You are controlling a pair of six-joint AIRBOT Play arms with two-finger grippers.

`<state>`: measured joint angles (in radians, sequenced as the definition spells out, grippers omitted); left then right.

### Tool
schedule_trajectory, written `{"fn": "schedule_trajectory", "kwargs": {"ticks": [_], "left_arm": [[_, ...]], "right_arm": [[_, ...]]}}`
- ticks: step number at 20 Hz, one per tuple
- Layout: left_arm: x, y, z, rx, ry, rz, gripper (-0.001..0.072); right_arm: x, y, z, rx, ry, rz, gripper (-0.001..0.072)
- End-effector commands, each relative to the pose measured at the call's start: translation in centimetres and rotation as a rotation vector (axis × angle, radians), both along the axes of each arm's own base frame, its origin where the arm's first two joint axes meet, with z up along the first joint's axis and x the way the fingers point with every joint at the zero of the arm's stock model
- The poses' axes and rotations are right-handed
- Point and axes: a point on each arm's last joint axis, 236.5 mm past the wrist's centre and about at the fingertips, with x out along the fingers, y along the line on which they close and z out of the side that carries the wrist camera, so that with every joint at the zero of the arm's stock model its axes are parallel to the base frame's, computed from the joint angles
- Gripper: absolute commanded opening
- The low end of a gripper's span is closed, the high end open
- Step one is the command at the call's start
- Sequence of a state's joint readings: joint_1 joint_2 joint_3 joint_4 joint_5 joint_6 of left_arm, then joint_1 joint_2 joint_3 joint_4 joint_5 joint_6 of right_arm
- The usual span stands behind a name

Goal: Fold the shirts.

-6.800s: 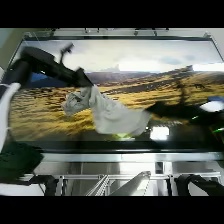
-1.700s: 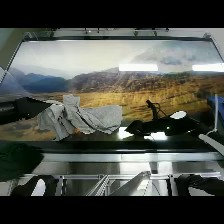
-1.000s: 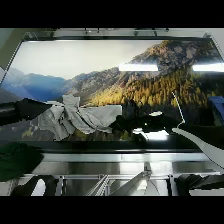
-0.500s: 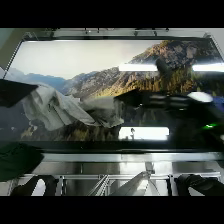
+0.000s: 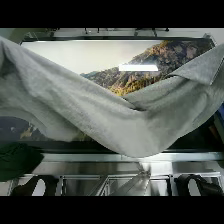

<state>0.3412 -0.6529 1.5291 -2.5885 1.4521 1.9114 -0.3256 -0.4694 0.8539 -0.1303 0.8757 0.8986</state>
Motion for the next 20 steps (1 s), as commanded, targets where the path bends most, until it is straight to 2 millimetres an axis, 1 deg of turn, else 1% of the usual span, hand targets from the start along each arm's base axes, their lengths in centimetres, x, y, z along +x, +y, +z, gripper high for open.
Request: {"fn": "schedule_trajectory", "kwargs": {"ticks": [1,2,3,4,5,6,7,8,9,10,11,12,14,15,17,18,19,20], "left_arm": [[4.0,1.4,-5.8,-0.024,0.227,-0.046,0.0023],[6.0,2.0,-8.4,-0.042,0.294,-0.054,0.0023],[8.1,2.8,-11.6,-0.07,0.368,-0.053,0.0023],[10.2,3.7,-14.6,-0.105,0.429,-0.036,0.0023],[12.4,4.4,-18.1,-0.137,0.486,-0.011,0.0023],[14.2,4.7,-21.9,-0.162,0.548,0.007,0.0023],[15.2,4.5,-25.2,-0.175,0.61,0.007,0.0023],[15.7,4.0,-28.6,-0.183,0.684,-0.009,0.0022],[15.9,3.5,-31.2,-0.196,0.757,-0.026,0.0022],[16.0,2.9,-33.6,-0.207,0.825,-0.042,0.0022],[16.1,2.5,-35.2,-0.216,0.875,-0.056,0.0022],[16.1,2.1,-36.7,-0.221,0.918,-0.068,0.0021],[16.0,1.4,-38.5,-0.224,0.971,-0.088,0.0021],[15.8,1.0,-39.1,-0.22,0.987,-0.103,0.0022],[15.4,0.4,-39.5,-0.213,1.003,-0.128,0.0021],[15.3,0.1,-39.4,-0.21,1.003,-0.135,0.0021],[15.1,-0.2,-39.2,-0.203,0.998,-0.143,0.0022],[15.0,-0.3,-38.9,-0.2,0.991,-0.149,0.0022]], "right_arm": [[6.5,-3.3,-6.8,0.003,0.219,-0.052,0.0014],[9.4,-3.6,-11.0,-0.003,0.323,-0.033,0.0014],[11.7,-3.8,-15.0,0.011,0.423,-0.017,0.0014],[13.7,-4.1,-19.2,0.03,0.521,-0.012,0.0014],[15.6,-4.8,-24.0,0.056,0.628,-0.028,0.0014],[16.7,-5.4,-28.1,0.086,0.719,-0.04,0.0016],[17.3,-5.7,-31.9,0.135,0.807,-0.039,0.0071],[17.3,-5.5,-34.7,0.184,0.879,-0.014,0.0285],[16.8,-5.1,-36.6,0.218,0.934,0.024,0.0406],[16.1,-4.7,-37.8,0.238,0.97,0.069,0.0405],[15.5,-4.6,-38.2,0.239,0.976,0.112,0.0401],[14.8,-4.6,-38.1,0.244,0.985,0.148,0.0378],[13.1,-4.3,-36.7,0.259,0.981,0.242,0.0364],[11.7,-3.7,-36.2,0.26,0.992,0.313,0.0363],[8.0,-1.8,-36.4,0.252,1.048,0.429,0.0363],[6.2,-0.8,-36.9,0.256,1.066,0.454,0.0363],[4.2,0.2,-37.8,0.262,1.091,0.455,0.0362],[2.0,1.0,-39.3,0.269,1.131,0.428,0.0362]]}}
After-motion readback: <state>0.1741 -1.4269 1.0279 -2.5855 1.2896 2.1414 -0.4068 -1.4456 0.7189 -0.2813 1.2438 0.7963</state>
